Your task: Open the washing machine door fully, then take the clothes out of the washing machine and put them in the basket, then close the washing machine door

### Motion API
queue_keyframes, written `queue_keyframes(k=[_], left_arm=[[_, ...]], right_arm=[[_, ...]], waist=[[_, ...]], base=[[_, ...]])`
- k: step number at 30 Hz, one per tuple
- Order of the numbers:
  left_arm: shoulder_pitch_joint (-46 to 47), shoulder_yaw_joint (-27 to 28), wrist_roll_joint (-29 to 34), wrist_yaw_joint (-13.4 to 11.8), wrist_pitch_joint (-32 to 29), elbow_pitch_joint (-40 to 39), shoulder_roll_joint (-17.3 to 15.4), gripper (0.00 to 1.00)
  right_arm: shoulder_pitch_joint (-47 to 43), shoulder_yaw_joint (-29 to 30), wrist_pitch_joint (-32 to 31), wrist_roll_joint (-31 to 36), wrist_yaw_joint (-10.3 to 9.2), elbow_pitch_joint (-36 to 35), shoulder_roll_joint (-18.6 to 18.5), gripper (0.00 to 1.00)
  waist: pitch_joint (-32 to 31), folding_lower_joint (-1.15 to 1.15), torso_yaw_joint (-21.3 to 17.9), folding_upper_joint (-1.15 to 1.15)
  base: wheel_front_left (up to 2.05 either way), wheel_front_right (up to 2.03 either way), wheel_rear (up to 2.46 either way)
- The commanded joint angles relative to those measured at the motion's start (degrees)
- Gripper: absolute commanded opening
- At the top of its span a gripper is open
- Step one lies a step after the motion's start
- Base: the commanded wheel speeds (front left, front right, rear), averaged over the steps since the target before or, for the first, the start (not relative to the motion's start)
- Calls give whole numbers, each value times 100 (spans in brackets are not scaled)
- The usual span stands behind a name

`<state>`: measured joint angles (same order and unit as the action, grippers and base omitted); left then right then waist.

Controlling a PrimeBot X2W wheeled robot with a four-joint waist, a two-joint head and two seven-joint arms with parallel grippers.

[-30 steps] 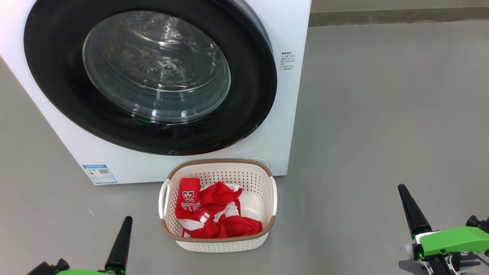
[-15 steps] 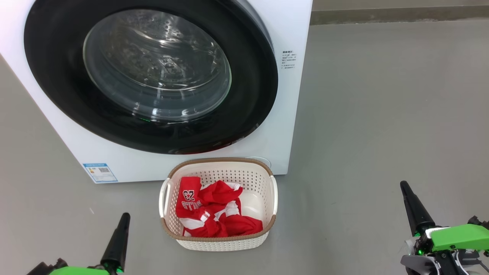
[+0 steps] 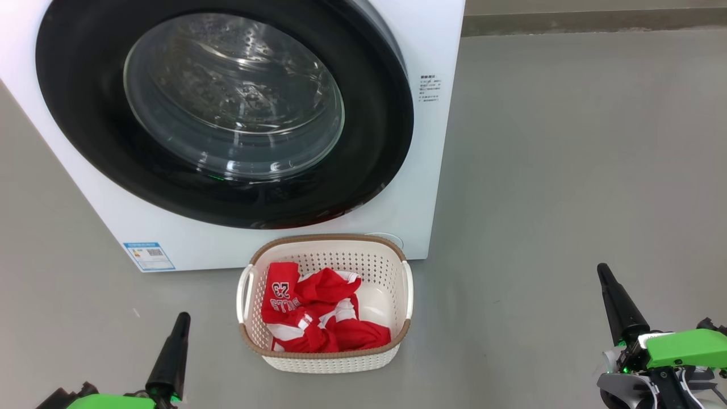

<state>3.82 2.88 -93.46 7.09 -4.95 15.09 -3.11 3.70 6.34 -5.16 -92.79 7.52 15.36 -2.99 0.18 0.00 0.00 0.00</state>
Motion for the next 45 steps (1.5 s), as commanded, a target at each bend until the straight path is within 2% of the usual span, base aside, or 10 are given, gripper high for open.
queue_keyframes(k=[1,45], left_arm=[[224,206,-2,40,-27,-111,-91,0],[230,276,57,40,-84,-108,-41,0]], right_arm=[[238,-95,-42,-32,-3,-141,-71,0],[243,-42,-85,13,-3,-137,-33,0]], waist=[[0,0,0,0],[0,0,0,0]], base=[[0,0,0],[0,0,0]])
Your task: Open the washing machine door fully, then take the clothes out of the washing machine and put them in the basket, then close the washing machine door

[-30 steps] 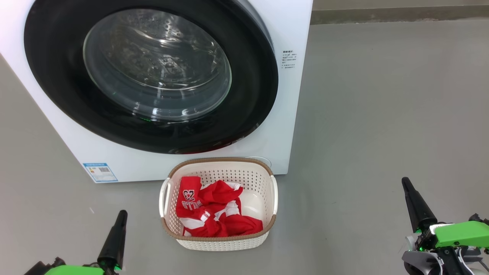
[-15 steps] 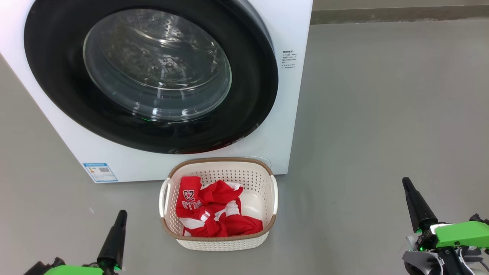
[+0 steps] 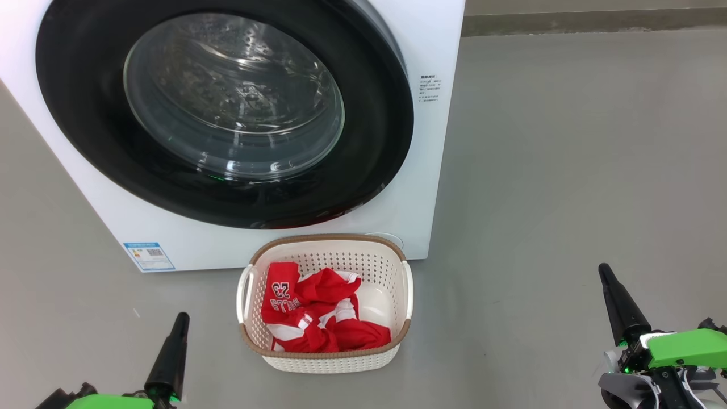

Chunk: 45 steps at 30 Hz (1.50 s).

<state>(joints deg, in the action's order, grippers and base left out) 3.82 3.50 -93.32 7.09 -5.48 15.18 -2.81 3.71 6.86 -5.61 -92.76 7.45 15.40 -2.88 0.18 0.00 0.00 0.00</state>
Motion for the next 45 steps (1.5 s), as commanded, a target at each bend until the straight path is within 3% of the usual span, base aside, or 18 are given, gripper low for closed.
queue_keyframes(k=[1,45], left_arm=[[230,216,45,40,-32,-117,-71,0],[233,258,79,40,-66,-115,-42,0]], right_arm=[[242,-92,-41,12,3,-141,-44,0],[244,-62,-65,37,3,-139,-23,0]], waist=[[0,0,0,0],[0,0,0,0]], base=[[0,0,0],[0,0,0]])
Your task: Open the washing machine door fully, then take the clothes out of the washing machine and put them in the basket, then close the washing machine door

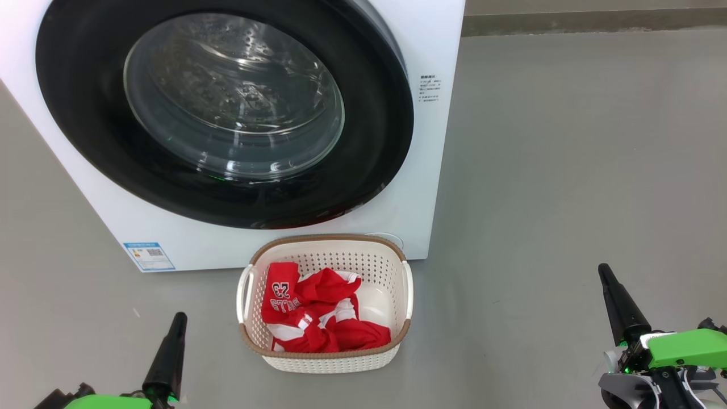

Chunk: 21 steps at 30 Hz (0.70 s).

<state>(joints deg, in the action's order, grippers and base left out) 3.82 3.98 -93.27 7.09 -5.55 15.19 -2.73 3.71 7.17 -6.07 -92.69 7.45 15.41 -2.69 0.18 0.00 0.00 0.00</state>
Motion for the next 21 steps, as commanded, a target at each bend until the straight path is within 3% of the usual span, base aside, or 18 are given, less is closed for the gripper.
queue_keyframes(k=[1,21], left_arm=[[233,210,75,40,-58,-116,-49,0],[234,223,85,40,-68,-116,-41,0]], right_arm=[[245,-92,-20,30,3,-140,-42,0],[245,-84,-27,37,3,-140,-36,0]], waist=[[0,0,0,0],[0,0,0,0]], base=[[0,0,0],[0,0,0]])
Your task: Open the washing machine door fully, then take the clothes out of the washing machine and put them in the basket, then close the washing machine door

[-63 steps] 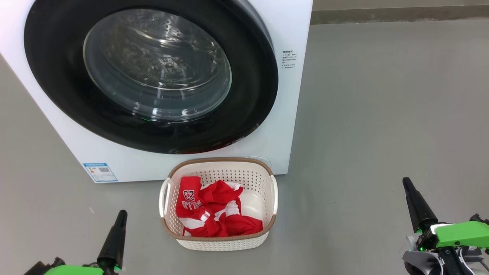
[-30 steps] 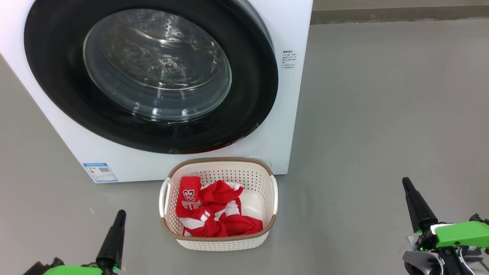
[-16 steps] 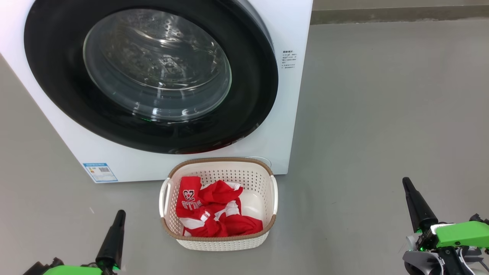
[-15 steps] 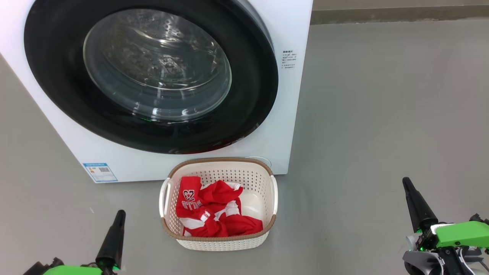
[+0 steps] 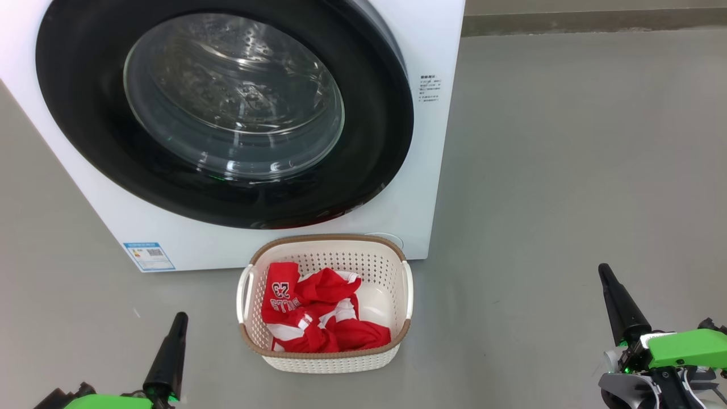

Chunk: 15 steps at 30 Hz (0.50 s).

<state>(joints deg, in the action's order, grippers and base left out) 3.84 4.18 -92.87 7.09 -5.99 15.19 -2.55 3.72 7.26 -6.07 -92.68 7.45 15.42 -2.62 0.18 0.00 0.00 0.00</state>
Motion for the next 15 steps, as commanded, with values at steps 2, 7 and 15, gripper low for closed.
queue_keyframes(k=[2,7,15], left_arm=[[232,204,47,40,-26,-116,-57,0],[233,207,49,40,-28,-116,-55,0],[233,211,52,40,-31,-115,-53,0]], right_arm=[[245,-91,-28,37,3,-141,-42,0],[245,-89,-29,38,3,-140,-41,0],[245,-87,-31,40,3,-140,-39,0]], waist=[[0,0,0,0],[0,0,0,0],[0,0,0,0]], base=[[0,0,0],[0,0,0],[0,0,0]])
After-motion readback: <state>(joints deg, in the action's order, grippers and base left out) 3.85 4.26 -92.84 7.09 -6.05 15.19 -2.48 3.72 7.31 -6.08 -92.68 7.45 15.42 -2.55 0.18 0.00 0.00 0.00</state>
